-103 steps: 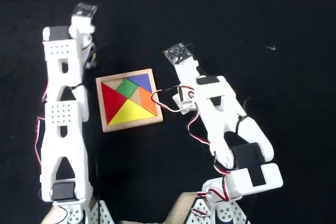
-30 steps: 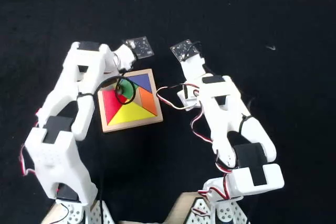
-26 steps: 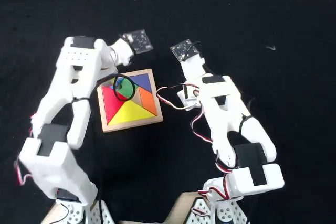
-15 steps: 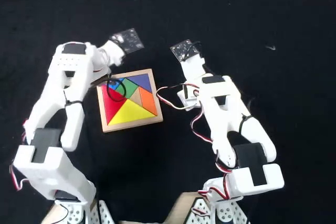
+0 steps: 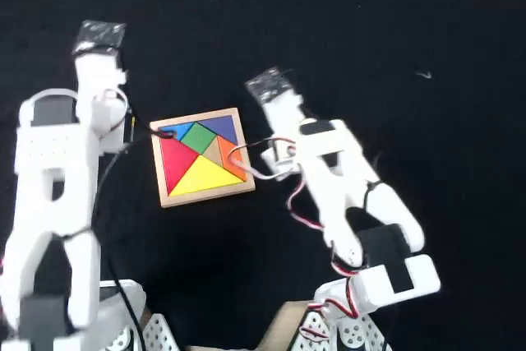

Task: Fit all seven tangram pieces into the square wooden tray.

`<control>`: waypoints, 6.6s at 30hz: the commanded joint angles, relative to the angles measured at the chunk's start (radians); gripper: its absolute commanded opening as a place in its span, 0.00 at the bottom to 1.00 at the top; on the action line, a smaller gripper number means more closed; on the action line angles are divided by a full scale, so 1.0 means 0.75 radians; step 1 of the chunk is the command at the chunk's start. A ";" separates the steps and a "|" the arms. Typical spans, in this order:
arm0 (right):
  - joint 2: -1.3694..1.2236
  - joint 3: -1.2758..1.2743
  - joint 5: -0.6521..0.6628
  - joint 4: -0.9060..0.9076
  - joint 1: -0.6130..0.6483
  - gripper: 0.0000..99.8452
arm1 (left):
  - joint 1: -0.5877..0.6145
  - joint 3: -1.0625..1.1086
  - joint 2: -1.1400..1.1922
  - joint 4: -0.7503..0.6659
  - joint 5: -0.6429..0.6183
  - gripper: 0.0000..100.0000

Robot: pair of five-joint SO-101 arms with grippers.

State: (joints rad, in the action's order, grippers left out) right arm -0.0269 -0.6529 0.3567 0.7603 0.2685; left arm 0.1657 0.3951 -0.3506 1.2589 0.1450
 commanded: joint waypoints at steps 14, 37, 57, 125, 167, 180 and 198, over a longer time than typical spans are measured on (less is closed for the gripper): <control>-0.003 0.044 -0.082 0.108 0.239 0.01 | 0.054 -0.024 0.726 -0.452 -0.278 0.03; 0.328 -0.073 -0.008 0.158 -0.004 0.01 | -0.341 -0.332 0.941 -0.297 -0.278 0.03; 0.085 -0.026 -0.010 0.006 -0.025 0.01 | 0.120 -0.240 0.763 -0.123 -0.270 0.03; 2.446 0.627 -0.020 1.258 -0.327 0.01 | -0.185 0.206 -1.970 0.344 0.004 0.03; 2.556 -1.378 -0.018 -0.065 -0.430 0.01 | 0.017 1.738 -1.960 -0.552 -0.006 0.03; 2.558 -1.376 -0.301 0.278 -0.417 0.01 | 0.030 1.736 -1.962 -0.098 -0.006 0.03; 2.554 -1.376 -0.434 0.724 -0.280 0.01 | 0.007 1.738 -1.962 0.020 -0.288 0.03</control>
State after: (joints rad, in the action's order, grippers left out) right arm 1.8082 -1.6870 0.0361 1.2958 0.0675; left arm 0.1795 1.6794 -1.8128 1.2712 -0.0621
